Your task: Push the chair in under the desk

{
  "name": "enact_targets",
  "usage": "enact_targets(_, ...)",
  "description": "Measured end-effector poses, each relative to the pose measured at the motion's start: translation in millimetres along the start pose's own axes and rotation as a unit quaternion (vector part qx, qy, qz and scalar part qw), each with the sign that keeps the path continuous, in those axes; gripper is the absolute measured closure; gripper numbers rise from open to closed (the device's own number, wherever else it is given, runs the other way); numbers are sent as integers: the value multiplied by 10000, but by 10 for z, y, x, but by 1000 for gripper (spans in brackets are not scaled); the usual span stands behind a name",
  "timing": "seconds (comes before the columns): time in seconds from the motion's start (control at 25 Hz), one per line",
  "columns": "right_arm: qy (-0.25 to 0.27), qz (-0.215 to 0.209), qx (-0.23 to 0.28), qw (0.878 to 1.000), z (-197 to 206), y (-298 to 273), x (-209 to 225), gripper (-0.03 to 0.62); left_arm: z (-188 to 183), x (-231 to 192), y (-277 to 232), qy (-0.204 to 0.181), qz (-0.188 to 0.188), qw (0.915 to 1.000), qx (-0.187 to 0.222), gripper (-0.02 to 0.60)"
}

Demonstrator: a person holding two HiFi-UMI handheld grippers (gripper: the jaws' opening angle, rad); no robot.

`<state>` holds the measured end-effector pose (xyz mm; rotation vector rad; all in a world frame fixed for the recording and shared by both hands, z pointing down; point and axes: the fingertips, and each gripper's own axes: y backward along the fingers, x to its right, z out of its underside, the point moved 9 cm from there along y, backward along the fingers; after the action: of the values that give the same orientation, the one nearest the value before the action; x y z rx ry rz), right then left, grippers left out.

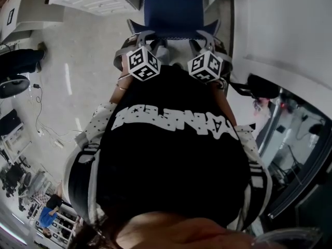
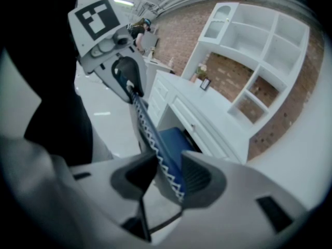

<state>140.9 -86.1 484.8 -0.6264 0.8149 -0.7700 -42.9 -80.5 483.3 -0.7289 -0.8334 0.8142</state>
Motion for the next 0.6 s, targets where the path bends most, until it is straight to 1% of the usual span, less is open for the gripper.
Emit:
enact_targets(0.2, -141, -45, 153, 9998, -99, -107, 56, 431, 56, -149, -46, 39, 41, 10000, -30, 446)
enact_targets(0.24, -124, -52, 158, 9998, -163, -182, 88, 433, 97, -244, -69, 48, 47, 10000, -36, 446)
enact_targets(0.36, -103, -78, 53, 9999, -519, -515, 207, 431, 330, -682, -140, 109, 97, 9999, 3, 445)
enact_targets(0.4, -133, -86, 7, 9999, -542, -529, 234, 431, 326, -715, -153, 102, 108, 9999, 19, 446)
enact_targets(0.52, -192, -41, -25, 9998, -252, -286, 259, 430, 61, -439, -160, 29, 80, 9999, 56, 446)
enact_targets(0.6, -200, -25, -14, 9998, -221, -296, 296, 430, 24, -443, -192, 21, 61, 10000, 57, 446)
